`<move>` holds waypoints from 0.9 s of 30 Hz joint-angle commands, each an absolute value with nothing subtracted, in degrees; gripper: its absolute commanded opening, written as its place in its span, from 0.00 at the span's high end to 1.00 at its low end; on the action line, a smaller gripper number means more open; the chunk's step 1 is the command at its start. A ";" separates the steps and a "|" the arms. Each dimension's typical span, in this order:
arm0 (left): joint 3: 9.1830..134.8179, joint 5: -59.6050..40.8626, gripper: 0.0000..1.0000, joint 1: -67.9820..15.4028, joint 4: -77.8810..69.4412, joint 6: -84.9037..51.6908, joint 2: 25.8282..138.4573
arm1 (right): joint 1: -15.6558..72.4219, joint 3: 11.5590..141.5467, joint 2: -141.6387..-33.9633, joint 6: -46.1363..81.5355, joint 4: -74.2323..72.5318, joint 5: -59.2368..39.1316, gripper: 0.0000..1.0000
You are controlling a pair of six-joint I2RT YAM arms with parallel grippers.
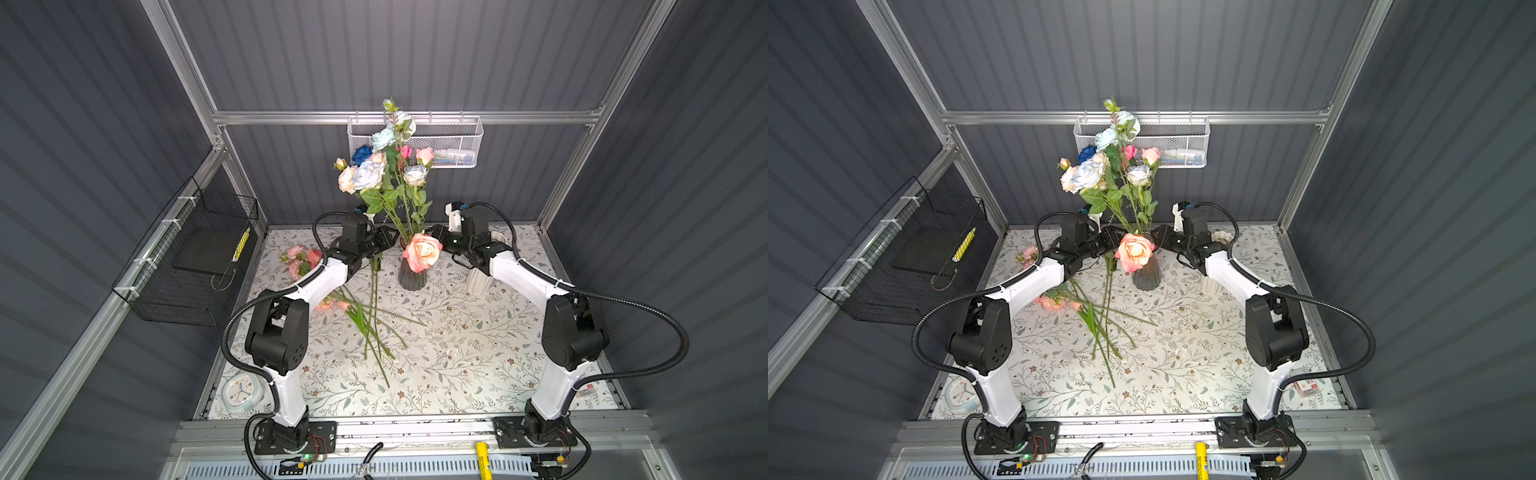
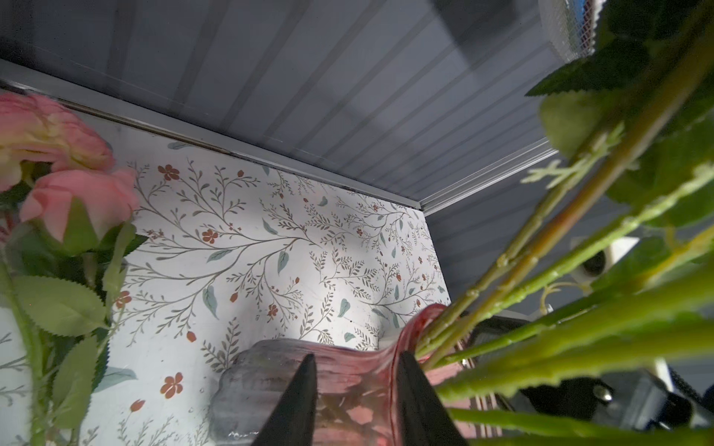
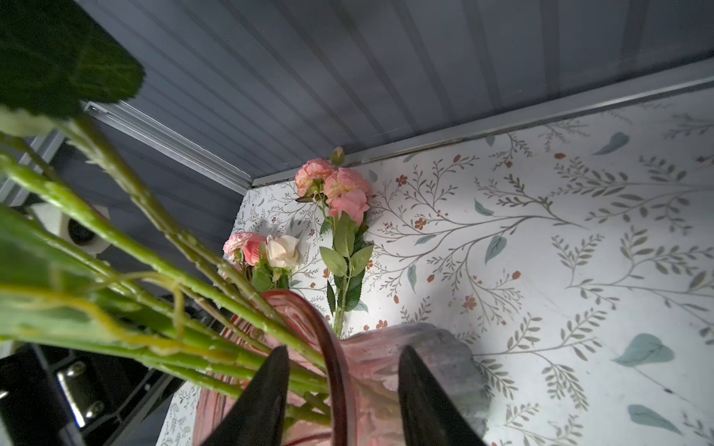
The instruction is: Arrange the flowers into the vase
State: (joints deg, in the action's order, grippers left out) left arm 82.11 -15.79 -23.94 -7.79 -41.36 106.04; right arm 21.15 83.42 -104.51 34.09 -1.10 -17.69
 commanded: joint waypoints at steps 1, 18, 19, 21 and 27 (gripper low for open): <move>78.83 -11.76 0.54 -23.73 -5.84 -40.30 100.53 | 20.65 82.24 -99.83 33.66 -2.34 -18.11 0.41; 65.94 -11.98 0.50 -24.45 4.23 -41.68 82.12 | 20.65 64.29 -74.55 31.77 4.90 -17.93 0.53; 64.71 -12.29 0.50 -24.52 4.55 -41.78 80.73 | 20.81 63.25 -73.30 31.40 5.60 -18.66 0.56; 62.30 -13.48 0.50 -24.84 4.64 -42.00 77.74 | 21.53 62.28 -71.83 30.16 7.54 -25.20 0.59; 60.19 -15.85 0.49 -27.95 7.07 -41.33 74.67 | 28.37 64.74 -73.39 26.15 9.83 -35.60 0.62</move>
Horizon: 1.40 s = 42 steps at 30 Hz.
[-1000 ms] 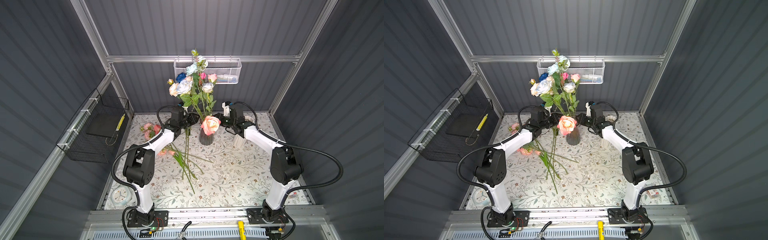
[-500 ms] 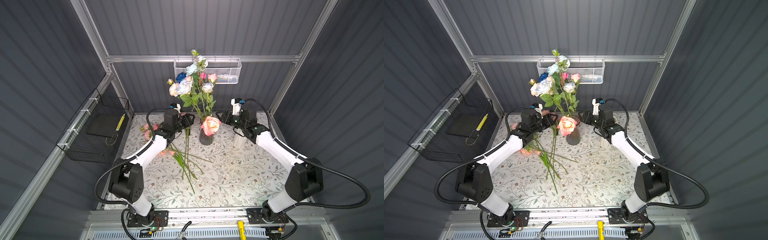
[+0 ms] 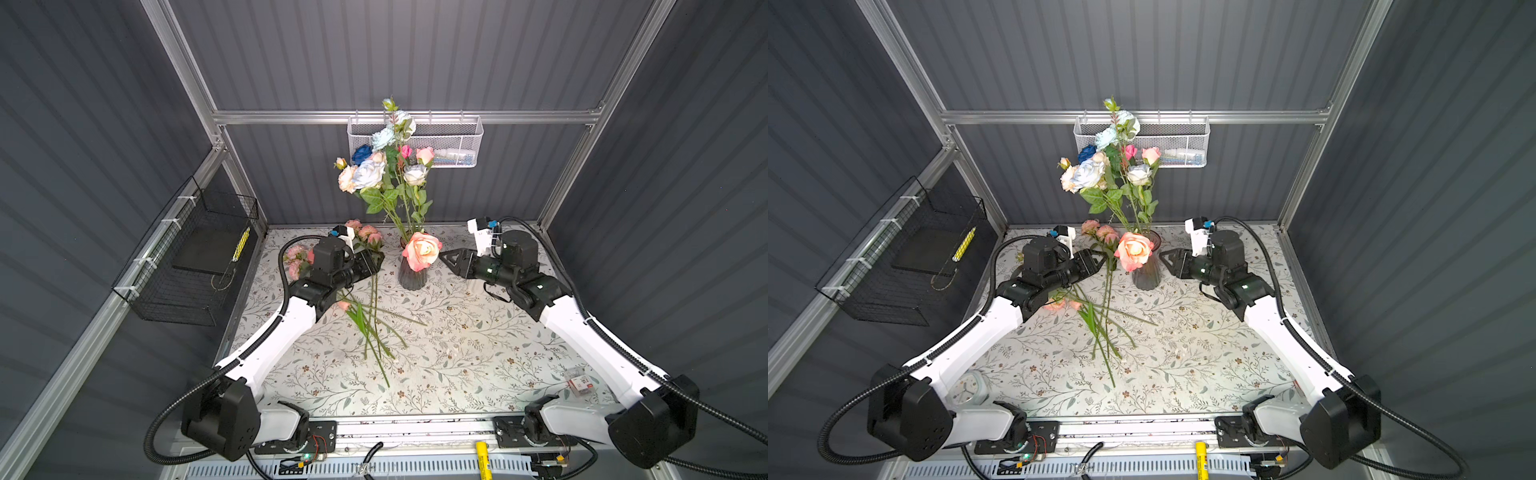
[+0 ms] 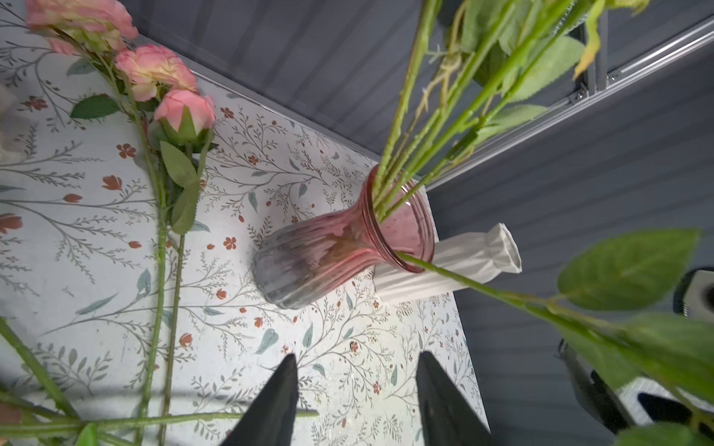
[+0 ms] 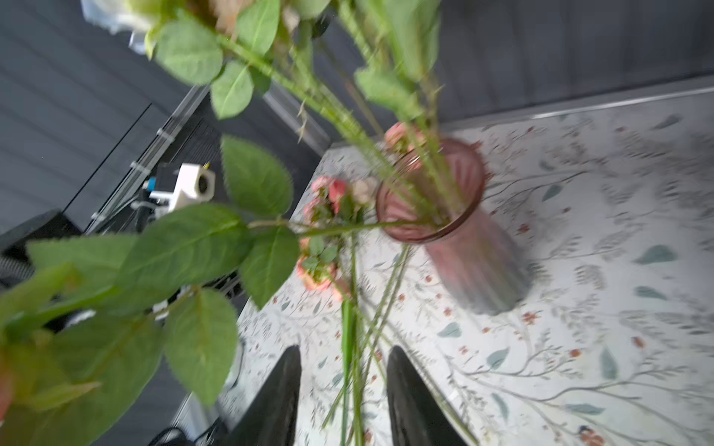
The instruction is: Arrange the flowers into the vase
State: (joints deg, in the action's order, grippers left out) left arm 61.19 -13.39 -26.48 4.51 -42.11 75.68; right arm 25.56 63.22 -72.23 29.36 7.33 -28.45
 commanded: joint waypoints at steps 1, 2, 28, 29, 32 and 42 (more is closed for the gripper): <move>60.05 -15.91 0.50 -28.35 7.31 -41.23 74.35 | 29.45 65.69 -74.11 25.63 9.43 -36.02 0.62; 59.54 -16.14 0.50 -28.68 7.37 -41.44 73.95 | 30.63 66.70 -74.90 25.37 8.32 -36.12 0.64; 58.05 -18.46 0.51 -29.07 4.68 -42.71 73.52 | 32.51 114.17 -111.45 22.23 24.58 -35.89 0.69; 58.07 -18.46 0.50 -29.09 4.72 -42.71 73.49 | 32.59 113.94 -111.21 21.99 25.03 -35.98 0.68; 58.35 -18.46 0.50 -29.09 4.78 -42.77 73.39 | 32.57 110.84 -108.52 21.45 24.44 -36.44 0.62; 59.49 -15.70 0.48 -28.96 6.41 -41.92 72.35 | 32.56 89.47 -89.88 21.19 18.15 -34.12 0.42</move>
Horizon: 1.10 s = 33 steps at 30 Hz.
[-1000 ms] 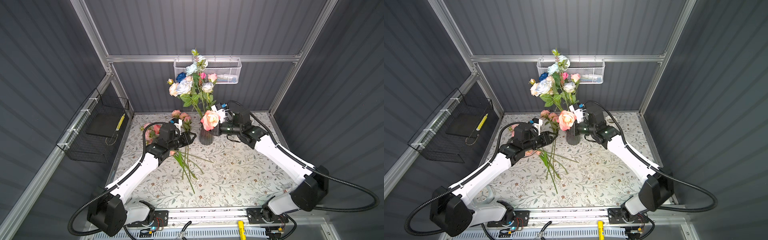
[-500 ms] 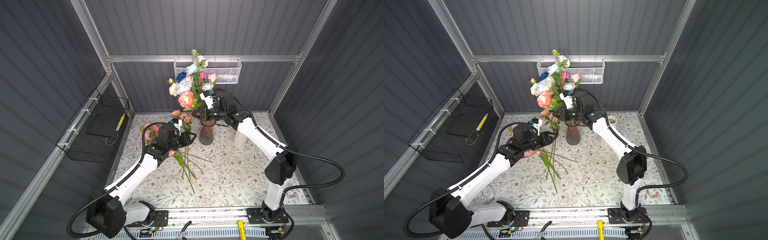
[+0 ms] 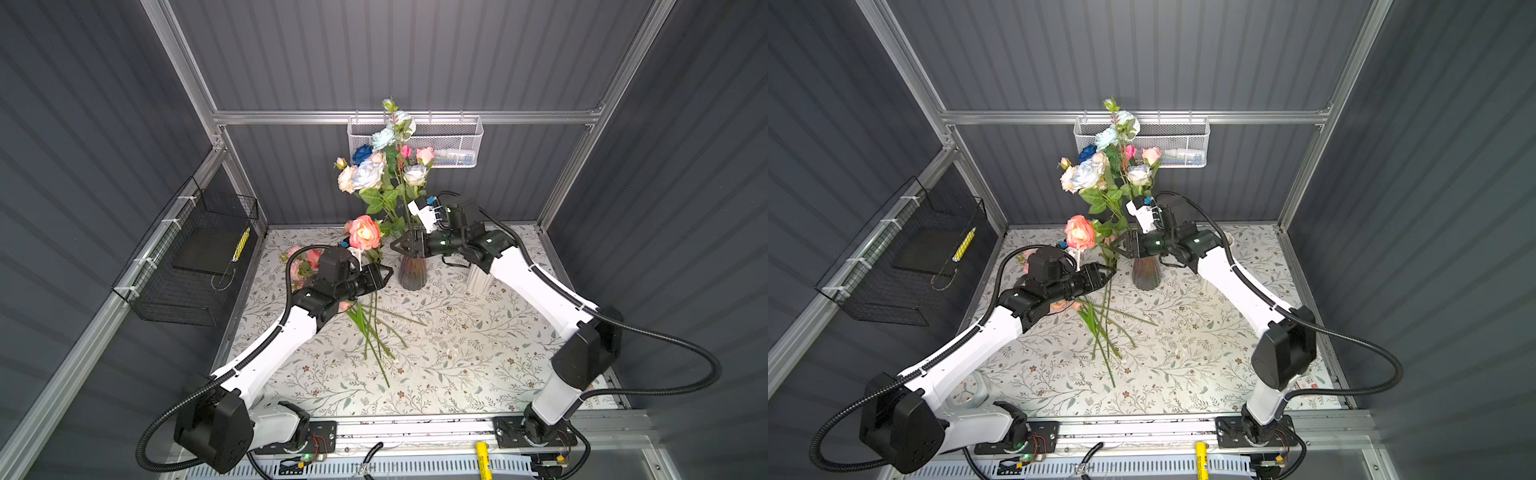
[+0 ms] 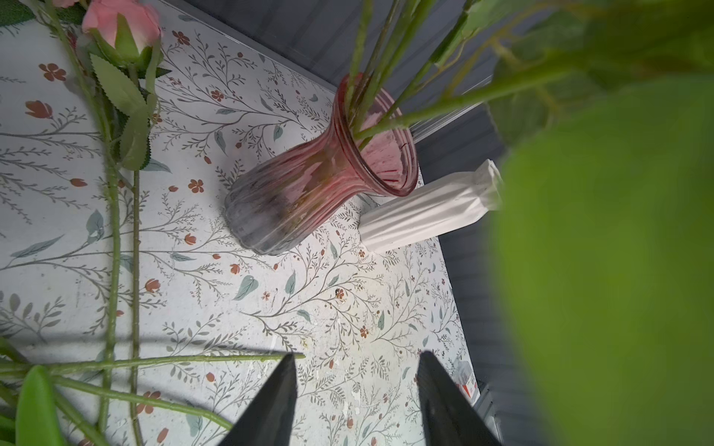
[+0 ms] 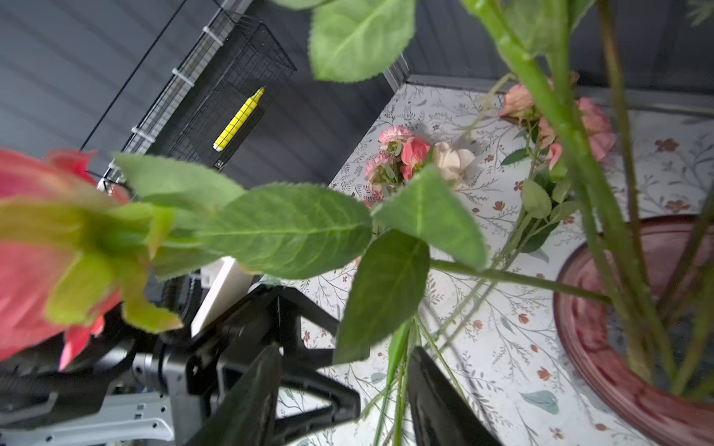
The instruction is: Arrange the flowers into the vase
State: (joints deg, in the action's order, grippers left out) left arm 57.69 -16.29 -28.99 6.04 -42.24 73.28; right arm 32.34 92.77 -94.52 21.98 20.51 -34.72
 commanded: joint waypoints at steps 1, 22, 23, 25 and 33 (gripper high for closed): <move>59.46 -15.54 0.48 -29.00 6.51 -41.85 72.26 | 32.56 87.14 -87.44 21.03 18.03 -33.22 0.39; 50.42 0.96 0.01 -28.56 14.99 -39.43 52.85 | 8.71 66.67 -68.60 22.05 17.75 -3.08 0.01; 49.91 0.97 0.00 -28.56 15.09 -39.15 51.87 | 8.61 67.70 -70.19 20.79 17.62 -2.58 0.01; 49.40 1.14 0.00 -28.56 15.80 -38.62 50.46 | 8.61 69.86 -73.35 18.86 17.79 -1.97 0.01; 48.57 1.71 0.00 -28.56 17.83 -36.66 47.22 | 8.61 77.42 -85.29 14.75 20.25 1.40 0.01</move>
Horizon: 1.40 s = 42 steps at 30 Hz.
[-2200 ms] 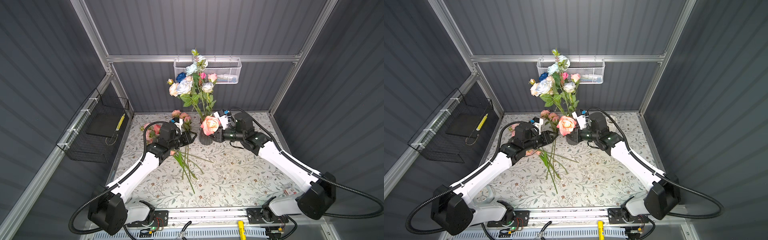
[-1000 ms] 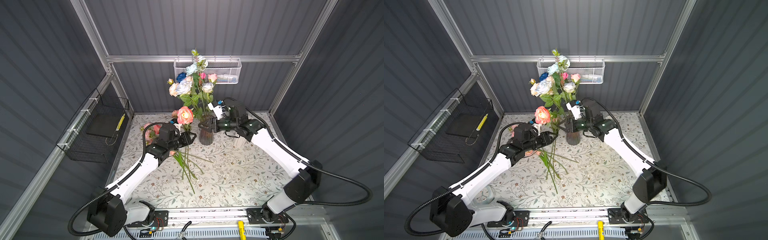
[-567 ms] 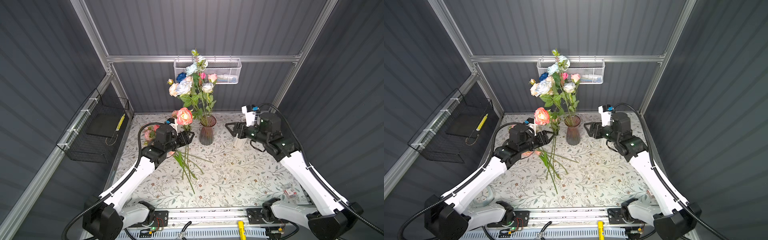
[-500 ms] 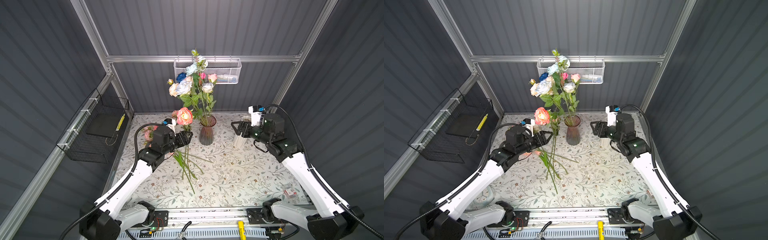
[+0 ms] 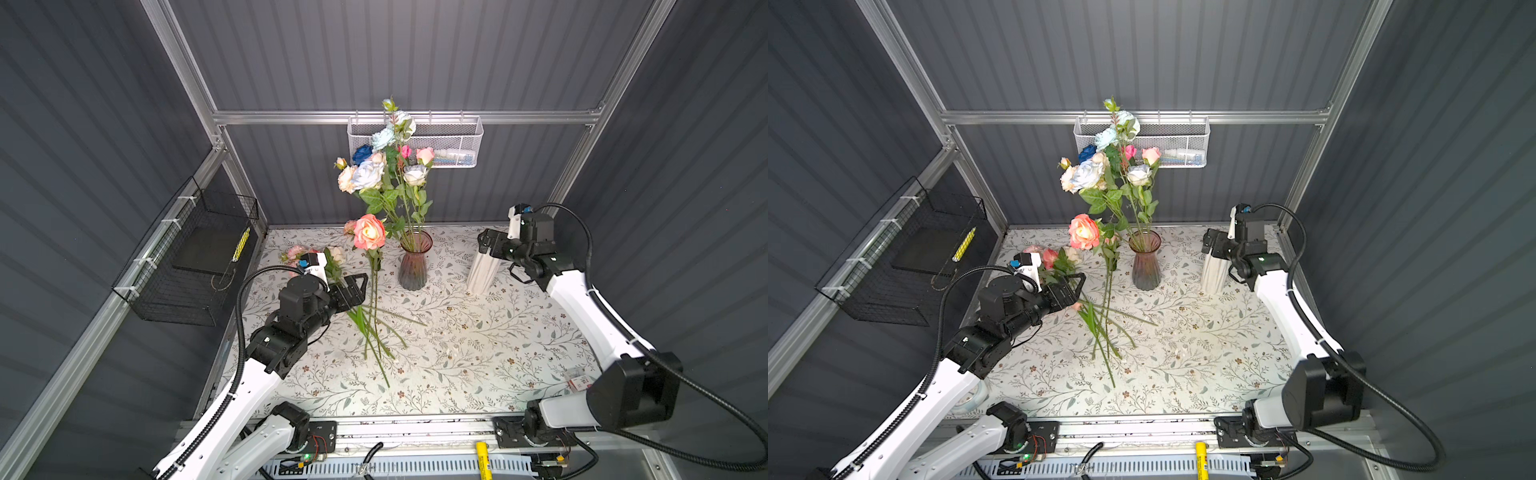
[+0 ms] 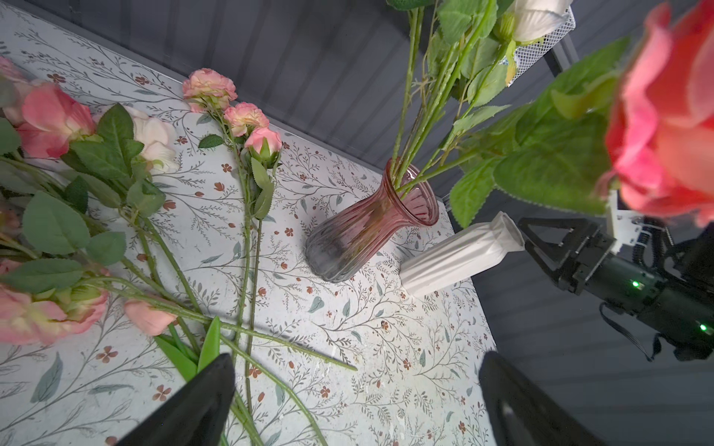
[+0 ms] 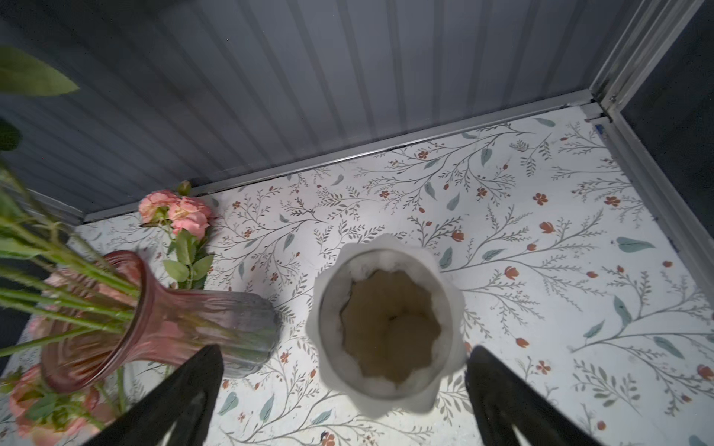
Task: Arrange the flowers into the vase
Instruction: 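Draw the right gripper back from the pink vase toward the white ceramic vase, then grasp the white ceramic vase at its rim with the right gripper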
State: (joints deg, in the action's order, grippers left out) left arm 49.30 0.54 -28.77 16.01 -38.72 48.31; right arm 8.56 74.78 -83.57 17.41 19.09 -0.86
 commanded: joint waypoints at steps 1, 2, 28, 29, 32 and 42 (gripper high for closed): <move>48.53 1.71 0.00 -28.55 18.08 -36.48 47.26 | 8.70 78.30 -86.50 14.29 20.75 1.77 0.01; 48.52 1.76 0.00 -28.55 18.34 -36.39 47.22 | 8.70 79.11 -87.64 13.94 21.07 1.96 0.01; 49.34 3.07 0.00 -28.49 22.09 -33.50 46.50 | 27.12 73.26 -76.78 8.52 24.63 0.87 0.66; 49.43 3.25 0.00 -28.48 22.44 -33.41 46.34 | 28.68 72.69 -76.45 8.35 24.45 1.04 0.66; 49.56 3.65 0.00 -28.48 22.91 -33.13 45.64 | 32.96 70.40 -76.03 7.63 20.60 2.97 0.66; 48.96 3.78 0.00 -28.48 23.28 -33.36 43.71 | 37.74 63.12 -73.59 6.41 4.31 10.08 0.67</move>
